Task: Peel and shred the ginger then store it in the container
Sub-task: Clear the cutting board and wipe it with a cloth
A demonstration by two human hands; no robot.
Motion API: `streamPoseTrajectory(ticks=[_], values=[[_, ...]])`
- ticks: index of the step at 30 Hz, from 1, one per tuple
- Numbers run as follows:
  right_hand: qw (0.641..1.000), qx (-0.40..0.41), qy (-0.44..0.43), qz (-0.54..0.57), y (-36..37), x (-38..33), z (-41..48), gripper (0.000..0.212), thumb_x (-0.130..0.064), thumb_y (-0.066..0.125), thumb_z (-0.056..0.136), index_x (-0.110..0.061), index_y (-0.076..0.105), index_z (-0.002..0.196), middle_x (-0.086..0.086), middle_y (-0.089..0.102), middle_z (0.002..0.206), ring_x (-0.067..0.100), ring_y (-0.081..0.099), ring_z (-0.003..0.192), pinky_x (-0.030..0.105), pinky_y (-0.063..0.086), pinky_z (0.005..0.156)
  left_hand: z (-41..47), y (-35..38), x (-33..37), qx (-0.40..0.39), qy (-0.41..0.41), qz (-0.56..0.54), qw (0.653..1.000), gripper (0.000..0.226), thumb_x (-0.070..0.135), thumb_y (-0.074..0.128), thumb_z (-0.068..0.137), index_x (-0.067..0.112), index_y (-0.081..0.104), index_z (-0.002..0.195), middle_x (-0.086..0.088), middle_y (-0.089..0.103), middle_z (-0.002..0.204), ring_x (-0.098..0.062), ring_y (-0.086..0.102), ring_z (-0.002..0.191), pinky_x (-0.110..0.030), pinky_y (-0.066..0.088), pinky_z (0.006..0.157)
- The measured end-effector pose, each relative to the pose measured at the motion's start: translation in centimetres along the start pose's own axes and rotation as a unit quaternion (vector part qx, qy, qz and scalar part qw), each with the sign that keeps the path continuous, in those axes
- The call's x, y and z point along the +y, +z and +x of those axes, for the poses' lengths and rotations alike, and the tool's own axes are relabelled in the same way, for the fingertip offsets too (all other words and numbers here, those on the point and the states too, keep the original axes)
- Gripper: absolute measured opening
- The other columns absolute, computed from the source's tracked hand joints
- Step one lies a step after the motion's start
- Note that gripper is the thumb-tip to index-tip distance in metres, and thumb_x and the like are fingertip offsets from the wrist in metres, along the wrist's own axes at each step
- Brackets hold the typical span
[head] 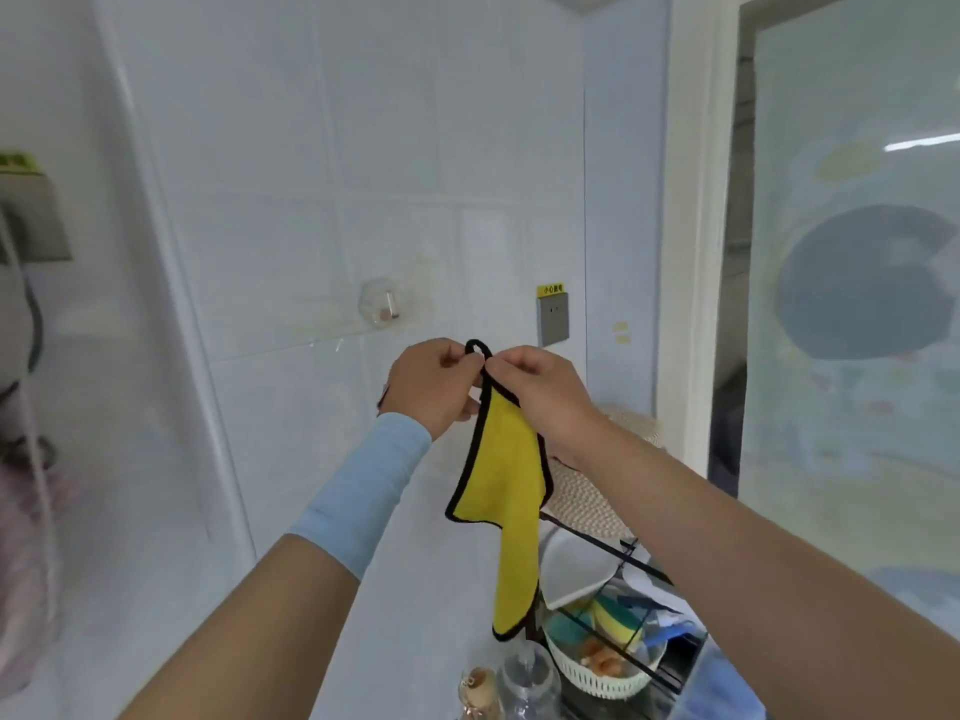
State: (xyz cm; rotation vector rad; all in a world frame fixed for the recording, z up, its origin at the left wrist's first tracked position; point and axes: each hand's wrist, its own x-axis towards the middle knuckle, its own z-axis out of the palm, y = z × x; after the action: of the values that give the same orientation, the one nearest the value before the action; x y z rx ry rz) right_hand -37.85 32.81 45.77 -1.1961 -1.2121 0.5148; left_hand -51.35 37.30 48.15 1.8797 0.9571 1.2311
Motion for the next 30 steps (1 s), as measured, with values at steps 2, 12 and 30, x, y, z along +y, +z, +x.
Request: streamPoseTrajectory(ticks=[2, 12, 30], values=[[1.0, -0.006, -0.013, 0.0, 2.1, -1.8, 1.8, 0.01, -0.028, 0.068, 0.092, -0.021, 0.075, 0.092, -0.01, 0.073, 0.086, 0.002, 0.065, 0.079, 0.018, 0.05, 0.07, 1.4, -2.1, 0.7, 0.042, 0.015, 0.03, 0.999, 0.021, 0.03, 0.056, 0.088, 0.013, 0.067, 0.082, 0.003, 0.072, 0.075, -0.02, 0.07, 0.058, -0.042, 0.061, 0.067], [0.997, 0.015, -0.039, -0.068, 8.7, -7.1, 8.1, 0.036, -0.028, 0.066, 0.09, -0.014, 0.056, 0.058, -0.001, 0.058, 0.065, 0.01, 0.053, 0.062, 0.023, 0.042, 0.061, 6.1, -7.9, 2.7, 0.146, -0.004, 0.154, 0.977, 0.035, 0.024, 0.048, 0.087, -0.001, 0.071, 0.077, -0.003, 0.071, 0.064, -0.019, 0.067, 0.048, -0.036, 0.06, 0.059], [0.993, -0.058, 0.066, -0.084, 7.0, -2.6, 5.8, 0.016, -0.024, 0.055, 0.097, -0.013, 0.067, 0.095, 0.003, 0.071, 0.095, 0.014, 0.063, 0.077, 0.022, 0.046, 0.063, 3.4, -5.0, 0.1, 0.102, 0.094, 0.165, 0.976, 0.023, 0.028, 0.044, 0.091, 0.02, 0.056, 0.074, 0.005, 0.061, 0.073, -0.012, 0.057, 0.069, -0.027, 0.045, 0.059]])
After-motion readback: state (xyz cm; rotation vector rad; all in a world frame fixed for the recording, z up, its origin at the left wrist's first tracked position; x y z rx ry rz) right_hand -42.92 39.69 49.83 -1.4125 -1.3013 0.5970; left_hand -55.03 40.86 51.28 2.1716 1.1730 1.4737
